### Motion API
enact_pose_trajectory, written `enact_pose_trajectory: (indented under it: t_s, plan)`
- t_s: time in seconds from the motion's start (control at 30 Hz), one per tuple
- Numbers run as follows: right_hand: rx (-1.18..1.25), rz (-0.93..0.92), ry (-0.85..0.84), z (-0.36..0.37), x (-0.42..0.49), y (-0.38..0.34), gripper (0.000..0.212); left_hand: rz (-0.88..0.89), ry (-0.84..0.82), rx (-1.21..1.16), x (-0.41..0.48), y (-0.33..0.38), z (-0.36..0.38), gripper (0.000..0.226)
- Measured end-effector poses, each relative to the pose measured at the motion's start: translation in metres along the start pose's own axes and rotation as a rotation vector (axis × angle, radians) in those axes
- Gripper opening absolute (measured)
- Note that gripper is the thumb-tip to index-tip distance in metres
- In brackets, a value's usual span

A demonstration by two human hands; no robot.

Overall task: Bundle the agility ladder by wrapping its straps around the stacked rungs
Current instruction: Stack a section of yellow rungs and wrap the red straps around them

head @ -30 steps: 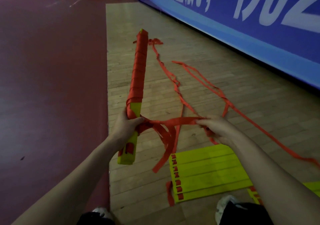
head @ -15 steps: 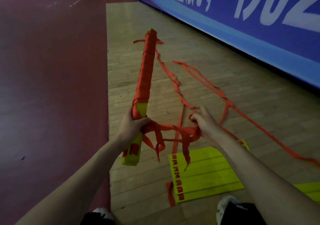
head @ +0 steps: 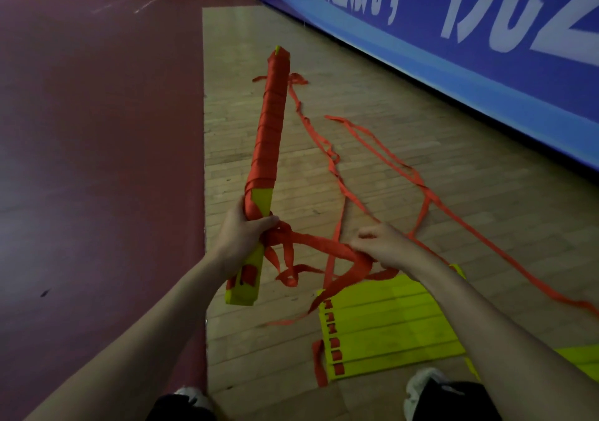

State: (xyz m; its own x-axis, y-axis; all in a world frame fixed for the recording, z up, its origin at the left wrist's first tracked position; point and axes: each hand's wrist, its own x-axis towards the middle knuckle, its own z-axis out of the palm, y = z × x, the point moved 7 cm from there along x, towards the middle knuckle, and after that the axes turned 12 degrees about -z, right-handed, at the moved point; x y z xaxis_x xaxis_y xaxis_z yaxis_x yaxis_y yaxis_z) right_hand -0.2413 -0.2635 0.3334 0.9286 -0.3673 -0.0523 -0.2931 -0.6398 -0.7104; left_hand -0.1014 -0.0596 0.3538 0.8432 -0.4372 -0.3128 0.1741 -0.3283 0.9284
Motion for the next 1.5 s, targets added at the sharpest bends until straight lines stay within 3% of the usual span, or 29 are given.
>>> enact_pose_trajectory:
  t_s: [0.1, 0.17, 0.2, 0.33, 0.47, 0.53, 0.63, 0.73, 0.8, 0.87, 0.93, 1.1, 1.17, 1.23, 1.4, 1.5]
  plan:
    - [-0.378, -0.025, -0.165, 0.01, -0.004, 0.007, 0.006, -0.024, -0.011, -0.048, -0.001, 0.001, 0.004, 0.035]
    - [-0.502, 0.032, -0.218, 0.014, -0.006, 0.02, 0.018, -0.016, 0.001, -0.049, 0.0, 0.003, 0.002, 0.032]
    - [-0.426, 0.07, -0.192, 0.011, -0.006, 0.026, 0.017, -0.007, 0.012, -0.04, 0.0, 0.004, 0.0, 0.03]
    - [0.279, 0.216, 0.063, -0.015, -0.011, 0.043, 0.019, 0.024, 0.088, 0.035, 0.005, 0.005, -0.013, 0.037]
    - [0.934, 0.392, 0.204, -0.02, -0.017, 0.06, 0.01, 0.036, 0.156, 0.067, 0.01, 0.005, -0.023, 0.04]
    - [1.07, 0.431, 0.201, -0.018, -0.017, 0.061, 0.006, 0.016, 0.163, 0.064, 0.011, 0.002, -0.022, 0.039]
    - [1.308, 0.432, 0.224, -0.017, -0.016, 0.058, 0.015, -0.01, 0.156, 0.057, 0.012, -0.001, -0.019, 0.041]
    - [1.642, 0.425, 0.351, -0.018, -0.011, 0.061, 0.021, -0.021, 0.152, 0.068, 0.013, -0.006, -0.019, 0.041]
    - [1.729, 0.462, 0.453, -0.016, -0.01, 0.073, 0.03, -0.028, 0.15, 0.083, 0.013, -0.008, -0.019, 0.041]
    - [1.676, 0.487, 0.524, -0.016, -0.008, 0.081, 0.034, -0.042, 0.138, 0.082, 0.013, -0.01, -0.018, 0.04]
    - [1.573, 0.491, 0.491, -0.012, -0.007, 0.076, 0.03, -0.049, 0.125, 0.052, 0.012, -0.01, -0.016, 0.038]
    - [0.878, 0.434, 0.157, 0.009, -0.01, 0.048, 0.032, -0.062, 0.028, -0.041, 0.006, -0.003, -0.003, 0.032]
    - [0.593, 0.309, 0.069, 0.014, -0.009, 0.033, 0.021, -0.078, -0.052, -0.089, 0.0, 0.001, 0.005, 0.03]
    - [0.42, 0.165, -0.032, 0.024, -0.006, 0.016, 0.031, -0.105, -0.131, -0.133, -0.005, 0.003, 0.012, 0.03]
    - [0.489, -0.094, -0.093, 0.046, 0.006, -0.022, 0.081, -0.116, -0.341, -0.175, -0.016, 0.009, 0.033, 0.018]
    - [0.66, -0.11, -0.051, 0.05, 0.013, -0.03, 0.08, -0.099, -0.421, -0.194, -0.023, 0.015, 0.041, 0.016]
